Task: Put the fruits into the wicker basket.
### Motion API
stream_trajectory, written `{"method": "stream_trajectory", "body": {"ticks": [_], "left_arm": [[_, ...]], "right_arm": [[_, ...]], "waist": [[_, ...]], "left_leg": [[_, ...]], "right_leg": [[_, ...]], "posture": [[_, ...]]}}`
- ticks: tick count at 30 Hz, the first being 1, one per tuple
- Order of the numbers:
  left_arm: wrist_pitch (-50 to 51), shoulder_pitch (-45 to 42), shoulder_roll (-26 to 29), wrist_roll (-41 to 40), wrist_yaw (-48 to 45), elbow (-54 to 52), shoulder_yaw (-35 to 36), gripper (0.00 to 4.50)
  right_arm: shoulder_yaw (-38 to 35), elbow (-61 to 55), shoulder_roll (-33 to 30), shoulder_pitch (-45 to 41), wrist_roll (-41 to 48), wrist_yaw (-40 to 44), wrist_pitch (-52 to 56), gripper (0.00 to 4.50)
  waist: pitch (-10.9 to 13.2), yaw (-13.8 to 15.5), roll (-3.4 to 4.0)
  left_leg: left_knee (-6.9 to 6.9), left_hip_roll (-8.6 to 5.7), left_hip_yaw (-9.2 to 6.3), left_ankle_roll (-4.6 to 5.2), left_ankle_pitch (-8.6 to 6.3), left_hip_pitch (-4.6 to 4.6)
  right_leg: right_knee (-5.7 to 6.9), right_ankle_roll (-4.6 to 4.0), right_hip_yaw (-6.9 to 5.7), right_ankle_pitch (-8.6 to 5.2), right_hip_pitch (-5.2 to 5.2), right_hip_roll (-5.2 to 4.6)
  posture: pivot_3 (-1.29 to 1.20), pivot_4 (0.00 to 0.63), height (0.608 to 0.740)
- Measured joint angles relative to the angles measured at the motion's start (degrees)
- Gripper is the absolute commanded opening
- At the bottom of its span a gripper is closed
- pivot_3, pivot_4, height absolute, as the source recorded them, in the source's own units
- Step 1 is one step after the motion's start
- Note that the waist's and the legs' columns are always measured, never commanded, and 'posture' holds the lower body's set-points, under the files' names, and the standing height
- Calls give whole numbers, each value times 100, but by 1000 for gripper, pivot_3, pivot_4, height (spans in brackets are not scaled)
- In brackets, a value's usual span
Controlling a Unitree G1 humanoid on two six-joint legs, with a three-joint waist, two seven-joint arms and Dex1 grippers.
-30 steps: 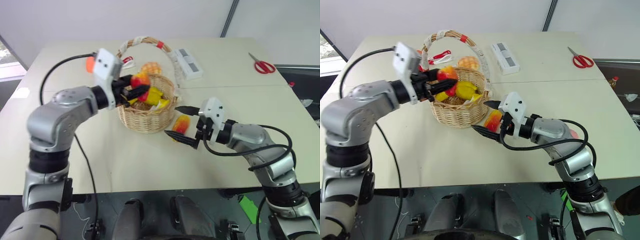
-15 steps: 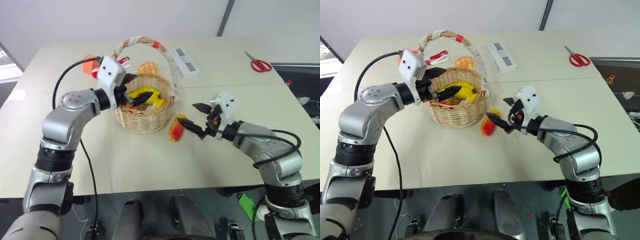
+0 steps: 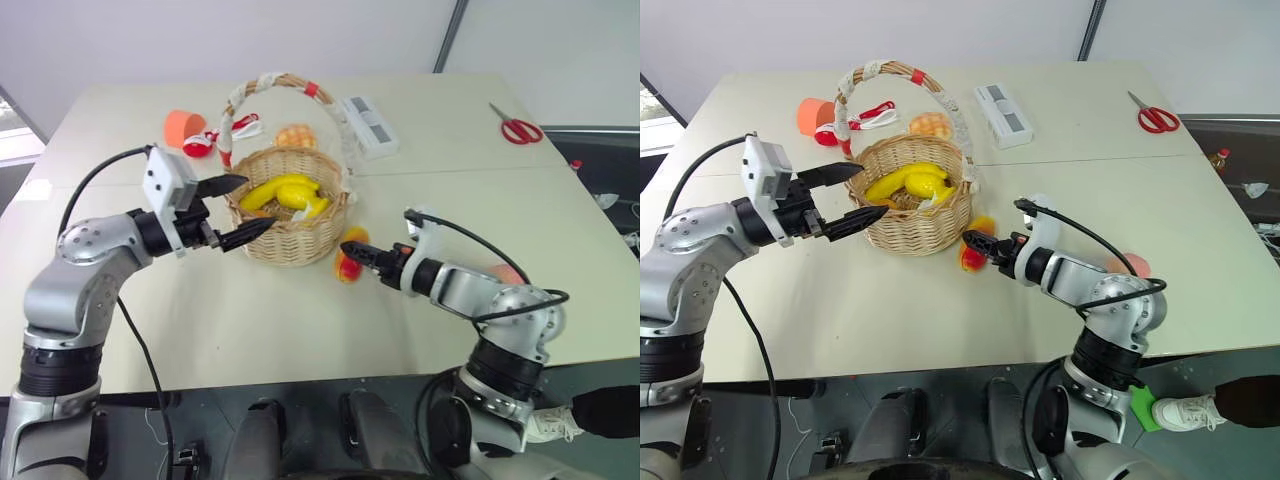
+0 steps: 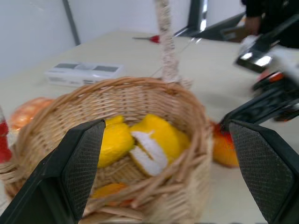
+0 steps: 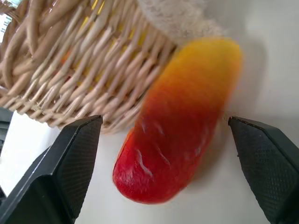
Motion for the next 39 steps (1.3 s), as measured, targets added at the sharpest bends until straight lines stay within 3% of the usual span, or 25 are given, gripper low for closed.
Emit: {"method": "stream_trajectory", "body": {"ticks": [4, 7, 10, 12, 14, 16, 18, 21, 24, 28, 33, 37, 39], "left_arm": [[69, 256, 149, -203, -121, -157, 146, 4472], [150, 412, 258, -312, -136, -282, 182, 4500], [215, 604, 348, -350, -165, -389, 195, 4500], [216, 670, 348, -350, -165, -391, 195, 4500], [216, 748, 348, -351, -162, -422, 197, 4500], [215, 830, 349, -357, -156, -448, 225, 4500], [214, 971, 353, -382, -131, -450, 359, 4500], [215, 1325, 405, -397, -125, -404, 624, 4500], [208, 1512, 395, -398, -155, -347, 662, 4500], [192, 1563, 309, -398, -159, -306, 634, 4500], [195, 1517, 136, -412, -27, -371, 576, 4500], [211, 1535, 69, -467, 89, -621, 570, 4500], [214, 1530, -4, -473, 187, -712, 557, 4500]], "right_arm": [[-53, 100, 165, -84, -242, -159, 67, 4500], [-6, 124, 213, -115, -386, -192, 41, 3661], [-10, 161, 218, -125, -477, -198, 0, 2142], [-21, 161, 212, -146, -489, -171, 8, 1558], [-44, 148, 145, -152, -497, -131, 36, 1519], [120, -17, -355, -92, -461, 95, 48, 1519], [586, -422, -1341, 137, -403, 621, -258, 1519], [1697, -1414, -3701, 770, -588, 2211, -1677, 1519], [2396, -1904, -4545, 844, -745, 3448, -3017, 1519], [3275, -1713, -4343, 65, -1039, 3847, -3879, 1519], [4296, -355, -3500, -1535, -2010, 3311, -4175, 1519], [4724, 565, -2866, -1942, -2524, 3101, -4447, 1519], [4858, 946, -2649, -2107, -2740, 3079, -4635, 2559]], "waist": [[0, -3, 0], [-1, -11, 1], [-1, -20, 3], [-1, -17, 3], [-1, -16, 3], [2, -4, 8], [5, 9, 13], [10, -6, 21], [6, -135, 11], [9, -161, 12], [7, -137, 6], [6, -105, 7], [5, -107, 5]], "left_leg": [[0, -3, 0, 0, 0, -2], [0, -3, 0, 0, 0, -1], [-2, -2, 2, 0, 0, 1], [-2, -2, 3, 0, 0, 0], [-2, -2, 5, 0, 0, 0], [-2, -5, 6, 0, 0, -5], [-1, -10, 8, 2, -1, -19], [-4, -14, 12, 16, -9, -33], [-3, 9, 12, 24, -14, -21], [1, 33, 21, 23, -13, 3], [1, 35, 28, 18, -10, 5], [2, 33, 15, 16, -10, -46], [9, 29, 13, 14, -9, -69]], "right_leg": [[-2, 0, -2, 0, -1, -3], [-1, 0, -2, 0, 0, 1], [-1, 0, -2, -1, -1, 1], [-2, 0, -3, -1, -1, 3], [-2, 0, -3, -1, -1, 2], [-6, 0, -3, -1, -2, -2], [-15, 5, -8, -4, -6, -7], [-31, 16, -9, -11, -13, -10], [-31, 12, -6, -9, -10, 14], [-18, -5, 1, 2, -7, 27], [-10, -12, 3, 3, -5, 29], [-11, -9, 1, 5, -45, 4], [-11, -7, 1, 7, -65, -8]], "posture": [[0, 150, 740], [0, 150, 740], [0, 150, 740], [0, 150, 740], [0, 150, 740], [0, 150, 740], [0, 150, 740], [0, 150, 740], [0, 150, 740], [0, 150, 740], [0, 150, 740], [0, 150, 740], [0, 150, 740]]}}
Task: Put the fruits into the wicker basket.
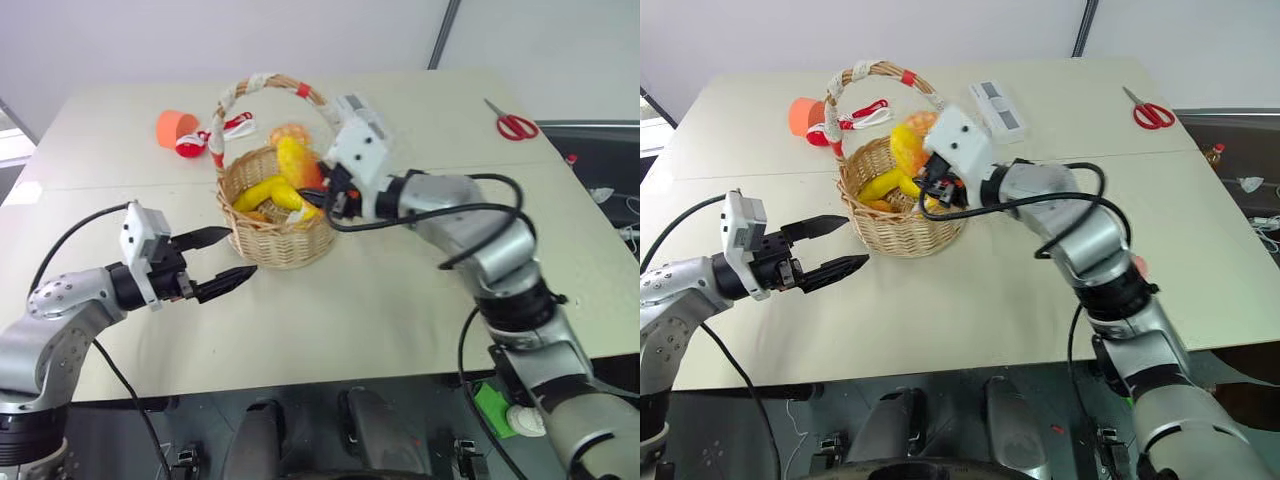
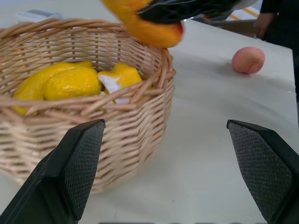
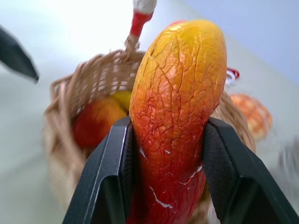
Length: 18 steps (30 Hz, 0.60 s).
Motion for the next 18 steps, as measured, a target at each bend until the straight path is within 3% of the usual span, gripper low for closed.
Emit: {"method": "stream_trajectory", "body": {"ticks": [4, 7, 11, 16, 18], "left_arm": [[17, 53, -113, -97, 173, -214, -56, 4500], [41, 60, -169, -159, 281, -352, -168, 4500], [56, -46, -227, -223, 333, -445, -378, 4500], [121, -402, -468, -317, 341, -536, -930, 4500], [101, -737, -704, -200, 294, -533, -1457, 4500]], "right_arm": [[91, 443, 182, -14, -323, -20, -442, 4443], [-67, 151, 152, 12, -303, 132, -678, 4443], [-619, -923, -500, 611, 93, 726, -892, 4443], [-1926, -2006, -1895, 2028, 1059, 1499, -161, 4443], [-2611, -2248, -2538, 3094, 1035, 1643, -77, 4443]], "waist": [[0, 29, 0], [0, 56, 1], [0, 151, 0], [0, 260, -1], [-5, 319, 2]], "left_leg": [[0, -4, -4, -7, 4, -9], [0, -3, -6, -7, 4, -8], [2, -9, -15, -6, 4, -8], [8, -21, -14, -4, 2, -1], [10, -44, -14, -3, 2, 5]], "right_leg": [[7, 0, -1, 1, -13, -9], [10, 0, -3, 1, -13, -6], [4, 0, -12, 0, -3, 0], [-6, 3, -14, 1, 18, -6], [-12, 9, -21, -4, 36, -2]], "posture": [[0, 150, 740], [0, 150, 740], [0, 150, 740], [0, 150, 740], [0, 150, 740]]}}
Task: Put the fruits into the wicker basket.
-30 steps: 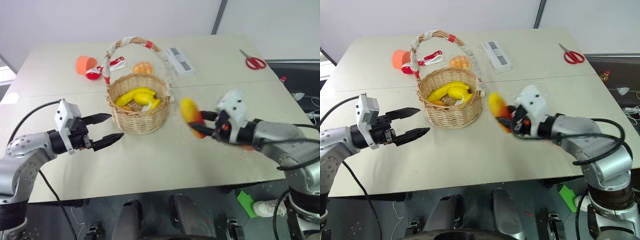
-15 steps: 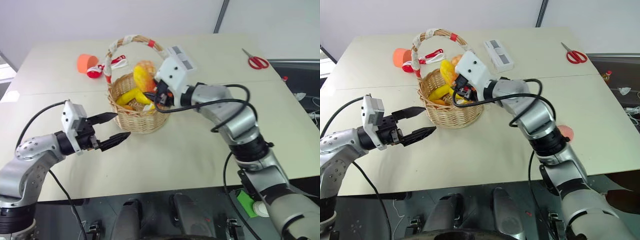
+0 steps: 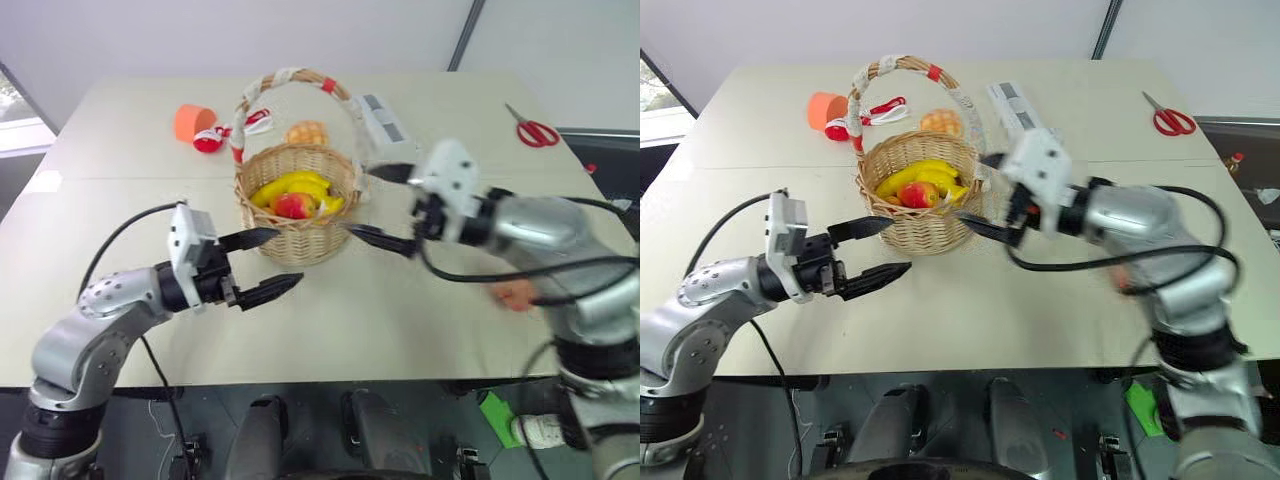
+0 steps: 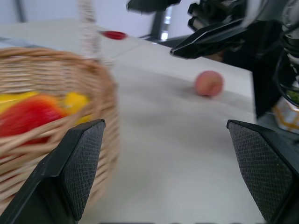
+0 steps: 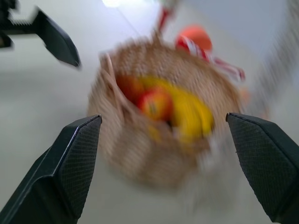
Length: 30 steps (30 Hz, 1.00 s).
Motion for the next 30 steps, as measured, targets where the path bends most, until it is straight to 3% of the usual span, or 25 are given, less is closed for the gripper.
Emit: {"method": "stream_trajectory", "body": {"ticks": [2, 6, 11, 17, 20, 22, 24, 30], "left_arm": [[-101, -290, -222, 293, -135, 77, -673, 4500], [-447, -655, -473, 864, -436, 516, -1467, 4500], [-913, -894, -681, 1288, -753, 1063, -1782, 4500], [-1003, -885, -697, 1391, -915, 1128, -1790, 4500], [-994, -740, -694, 1390, -879, 1121, -1652, 4500], [-984, -633, -662, 1390, -834, 1107, -1578, 4500], [-978, -551, -600, 1390, -795, 1094, -1514, 4500], [-857, 3, -349, 1172, -554, 966, -818, 4500]], "right_arm": [[-614, 85, -440, 1262, -270, 35, 39, 4443], [-1372, 386, -510, 2404, -660, -146, -69, 4443], [-1825, 822, -355, 2967, -960, -502, -337, 4443], [-1792, 1226, -107, 2887, -999, -725, -347, 4443], [-1778, 1416, 140, 2686, -835, -742, -330, 3700], [-1730, 1538, 178, 2603, -761, -742, -328, 2706], [-1694, 1613, 176, 2540, -749, -743, -351, 1998], [-1345, 1091, 122, 2246, -437, -333, -634, 1998]], "waist": [[-3, 20, 2], [-4, -132, 6], [-5, -223, 7], [-5, -190, 8], [-6, -204, 8], [-6, -199, 9], [-6, -199, 9], [-4, -219, 13]], "left_leg": [[-1, -3, -1, 1, 0, 7], [-6, 1, 23, 2, 0, 47], [-14, 4, 22, 3, 0, 90], [-11, 0, 23, 2, 0, 83], [-11, 0, 23, 2, 0, 83], [-10, 0, 22, 2, 0, 83], [-10, 0, 23, 2, 0, 84], [-12, 4, 21, 2, 0, 86]], "right_leg": [[-10, 2, -2, -1, 14, 2], [2, 3, 33, -1, 23, 20], [12, 3, 41, -5, 56, 32], [13, 10, 42, -9, 56, 24], [12, 11, 43, -9, 58, 24], [13, 11, 42, -9, 58, 24], [13, 11, 43, -9, 58, 23], [15, 11, 43, -9, 57, 26]], "posture": [[0, 150, 740], [0, 150, 740], [0, 150, 740], [0, 150, 740], [0, 150, 740], [0, 150, 740], [0, 150, 740], [0, 150, 740]]}}
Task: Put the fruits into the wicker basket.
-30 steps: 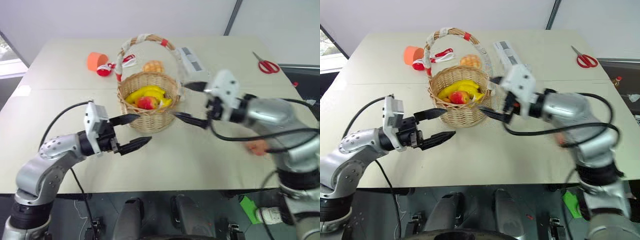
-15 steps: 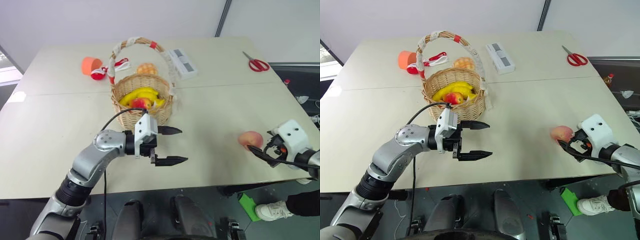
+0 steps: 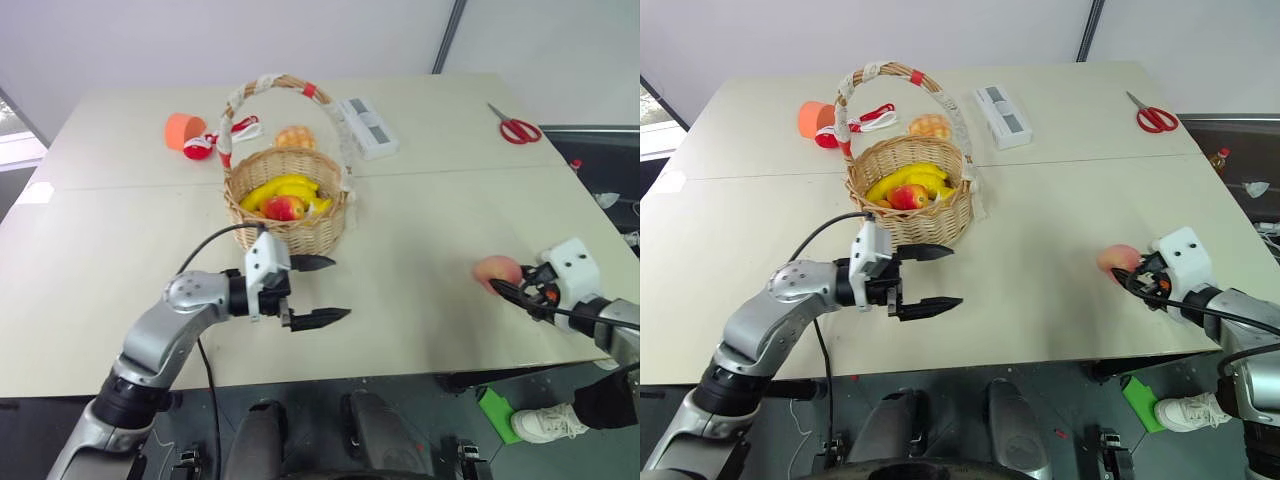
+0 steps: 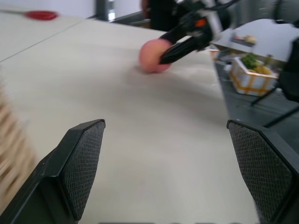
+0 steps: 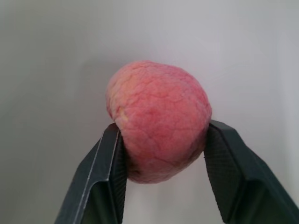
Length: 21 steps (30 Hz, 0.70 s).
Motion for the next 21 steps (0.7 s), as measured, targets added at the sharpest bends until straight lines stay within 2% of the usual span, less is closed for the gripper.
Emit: {"method": "stream_trajectory", "body": {"ticks": [4, 8, 9, 13, 17, 19, 20, 21], "left_arm": [[269, 386, 150, -512, 142, -164, 741, 4500], [421, 744, 356, -910, 220, -248, 1428, 4500], [430, 757, 397, -912, 244, -245, 1471, 4500], [433, 940, 514, -960, 358, -312, 1757, 4500], [434, 1006, 444, -976, 550, -513, 1758, 4500], [434, 1036, 365, -1026, 674, -639, 1750, 4500], [434, 1068, 339, -1049, 742, -693, 1748, 4500], [435, 1084, 327, -1065, 783, -718, 1744, 4500]], "right_arm": [[530, -871, 93, -966, 608, 146, 234, 1998], [1770, -1036, 1064, -2814, 815, -380, 724, 1998], [1961, -1022, 1232, -2998, 772, -462, 739, 1998], [3106, -115, 2463, -4179, 247, -1142, 786, 1998], [3377, 1100, 3218, -4804, -301, -1861, 748, 1998], [3465, 1586, 3364, -4898, -580, -2063, 585, 2837], [3509, 1746, 3374, -4896, -701, -2120, 465, 3111], [3512, 1824, 3379, -4888, -763, -2148, 380, 3619]], "waist": [[2, -4, -3], [2, -14, -8], [2, -5, -8], [2, 31, -8], [-1, 49, -14], [-2, 49, -14], [-2, 47, -14], [-1, 43, -13]], "left_leg": [[2, 7, -8, 0, 0, 0], [0, 7, -19, -1, 0, -2], [0, 7, -19, -1, 0, -7], [-1, 5, -25, -3, 1, -16], [0, -6, -22, -4, 1, -23], [-1, -8, -23, -4, 1, -25], [-1, -8, -22, -4, 1, -25], [-2, -8, -22, -4, 1, -27]], "right_leg": [[0, 0, -2, 0, 0, 1], [4, -2, -10, 0, -3, 0], [2, -3, -13, 0, -6, 0], [4, -3, -14, 1, -16, -19], [2, -2, -16, 3, -20, -47], [2, -1, -18, 4, -20, -54], [2, -1, -18, 4, -22, -55], [2, -1, -18, 4, -25, -55]], "posture": [[0, 150, 740], [0, 150, 740], [0, 150, 740], [0, 150, 740], [0, 150, 740], [0, 150, 740], [0, 150, 740], [0, 150, 740]]}}
